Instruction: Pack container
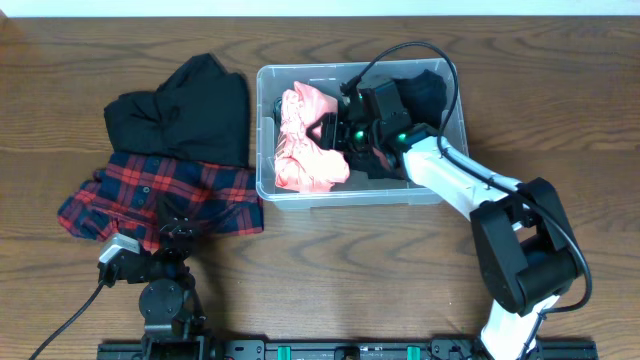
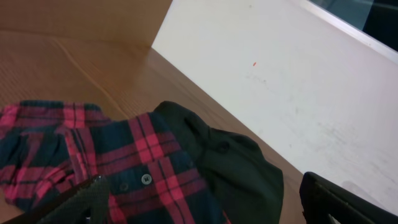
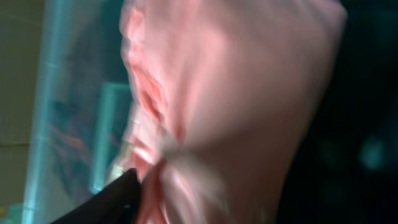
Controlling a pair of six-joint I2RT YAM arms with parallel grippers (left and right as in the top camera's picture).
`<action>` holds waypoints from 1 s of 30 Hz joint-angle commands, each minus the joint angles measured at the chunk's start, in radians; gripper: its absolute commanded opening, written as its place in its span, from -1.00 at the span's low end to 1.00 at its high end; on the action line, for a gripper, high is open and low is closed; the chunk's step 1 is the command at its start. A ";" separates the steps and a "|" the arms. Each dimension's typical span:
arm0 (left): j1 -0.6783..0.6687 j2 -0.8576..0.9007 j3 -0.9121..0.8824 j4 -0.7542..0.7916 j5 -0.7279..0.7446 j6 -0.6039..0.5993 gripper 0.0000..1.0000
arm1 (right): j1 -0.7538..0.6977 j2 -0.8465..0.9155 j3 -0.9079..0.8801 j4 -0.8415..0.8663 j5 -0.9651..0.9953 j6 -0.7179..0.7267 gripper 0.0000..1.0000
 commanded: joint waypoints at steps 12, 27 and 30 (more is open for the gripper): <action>0.003 0.000 -0.020 -0.033 -0.002 -0.002 0.96 | -0.238 -0.541 0.025 -0.356 0.110 -0.348 0.98; 0.003 0.000 -0.020 -0.033 -0.002 -0.002 0.96 | -0.262 -1.041 0.025 -0.862 0.285 -0.529 0.98; 0.003 0.000 -0.020 -0.033 -0.002 -0.002 0.96 | -0.263 -1.093 0.025 -0.949 0.266 -0.530 0.98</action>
